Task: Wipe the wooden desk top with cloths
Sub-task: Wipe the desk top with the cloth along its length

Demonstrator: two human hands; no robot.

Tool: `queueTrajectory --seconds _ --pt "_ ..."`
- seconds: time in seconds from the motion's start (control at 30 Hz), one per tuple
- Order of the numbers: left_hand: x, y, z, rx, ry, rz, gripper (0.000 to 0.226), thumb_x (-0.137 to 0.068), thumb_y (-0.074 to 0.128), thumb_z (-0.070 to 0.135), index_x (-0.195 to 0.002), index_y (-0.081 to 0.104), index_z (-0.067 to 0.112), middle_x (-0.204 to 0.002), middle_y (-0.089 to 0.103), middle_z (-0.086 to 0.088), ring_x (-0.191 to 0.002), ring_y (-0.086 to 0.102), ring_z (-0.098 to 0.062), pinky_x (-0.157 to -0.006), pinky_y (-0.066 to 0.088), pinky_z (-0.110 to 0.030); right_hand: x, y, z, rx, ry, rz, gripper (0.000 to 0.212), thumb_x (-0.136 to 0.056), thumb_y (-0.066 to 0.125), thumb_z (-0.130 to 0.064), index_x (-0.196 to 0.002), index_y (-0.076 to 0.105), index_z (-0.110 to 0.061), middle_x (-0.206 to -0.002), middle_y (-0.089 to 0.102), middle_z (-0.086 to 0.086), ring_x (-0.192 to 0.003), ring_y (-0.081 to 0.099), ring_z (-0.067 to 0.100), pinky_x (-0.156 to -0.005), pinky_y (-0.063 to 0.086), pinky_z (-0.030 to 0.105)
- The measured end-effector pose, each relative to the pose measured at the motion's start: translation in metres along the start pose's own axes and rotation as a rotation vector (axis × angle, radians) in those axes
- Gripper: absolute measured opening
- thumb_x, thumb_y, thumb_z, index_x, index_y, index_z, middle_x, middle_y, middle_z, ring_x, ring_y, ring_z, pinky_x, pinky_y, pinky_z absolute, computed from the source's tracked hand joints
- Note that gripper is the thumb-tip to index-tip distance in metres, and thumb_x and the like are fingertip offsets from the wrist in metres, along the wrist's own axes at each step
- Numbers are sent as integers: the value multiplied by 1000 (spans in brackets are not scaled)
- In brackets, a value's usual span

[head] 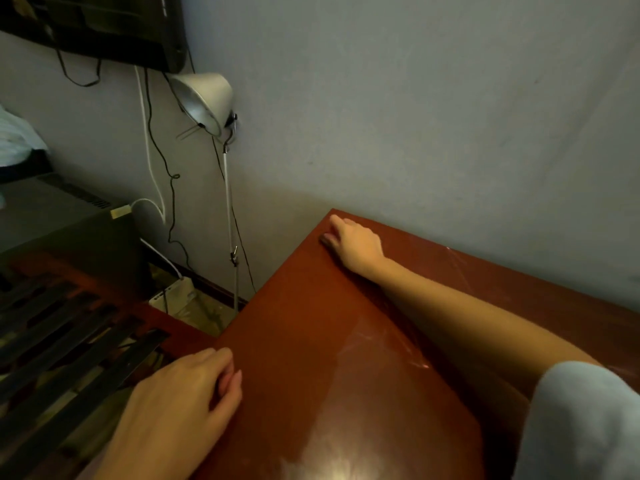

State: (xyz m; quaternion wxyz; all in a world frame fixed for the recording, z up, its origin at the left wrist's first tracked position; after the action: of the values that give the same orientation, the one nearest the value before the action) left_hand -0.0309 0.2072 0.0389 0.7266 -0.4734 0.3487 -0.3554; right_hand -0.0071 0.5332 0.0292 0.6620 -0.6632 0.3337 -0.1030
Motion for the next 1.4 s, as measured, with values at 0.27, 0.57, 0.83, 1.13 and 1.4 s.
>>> queueTrajectory --seconds 0.27,0.57,0.83,1.13,1.4 --pt "2 0 -3 49 9 37 27 -92 41 45 -73 44 25 -72 50 9 -68 50 -4 -52 38 -20 -30 -5 96 -43 339 6 33 -98 43 -41 -109 50 -11 -112 60 21 -101 58 39 -74 43 40" --pt "3 3 -3 50 18 36 26 -94 40 44 -75 44 26 -74 49 9 -69 49 -5 -56 41 -22 45 -18 80 25 268 40 33 -97 42 -44 -111 47 -15 -115 58 14 -101 59 37 -74 43 40" --pt "4 1 -3 65 21 28 25 -95 39 44 -76 44 28 -76 49 10 -70 49 -4 -57 40 -20 -2 0 -15 -72 13 -17 30 -98 43 -41 -109 49 -13 -109 60 12 -96 59 35 -65 36 34" --pt "5 1 -4 60 1 36 27 -93 43 44 -72 43 28 -71 48 10 -66 49 -5 -51 35 -20 -6 -20 121 -18 472 -2 36 -98 42 -41 -111 51 -8 -114 61 23 -104 58 39 -79 44 40" --pt "5 3 -5 51 12 58 29 -92 46 42 -68 42 28 -67 48 10 -63 48 -5 -48 31 -18 60 -28 62 33 273 0 34 -97 42 -44 -107 46 -12 -115 59 15 -101 59 37 -75 43 40"
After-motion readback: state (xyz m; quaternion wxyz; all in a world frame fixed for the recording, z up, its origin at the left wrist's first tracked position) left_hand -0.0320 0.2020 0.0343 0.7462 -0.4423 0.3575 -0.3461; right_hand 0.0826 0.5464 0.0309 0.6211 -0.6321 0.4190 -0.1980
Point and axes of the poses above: each hand's wrist, its own x-axis away from the middle knuckle, its own y-axis out of the palm, z = x × y, the point moved 4 cm from there along -x, towards the middle knuckle
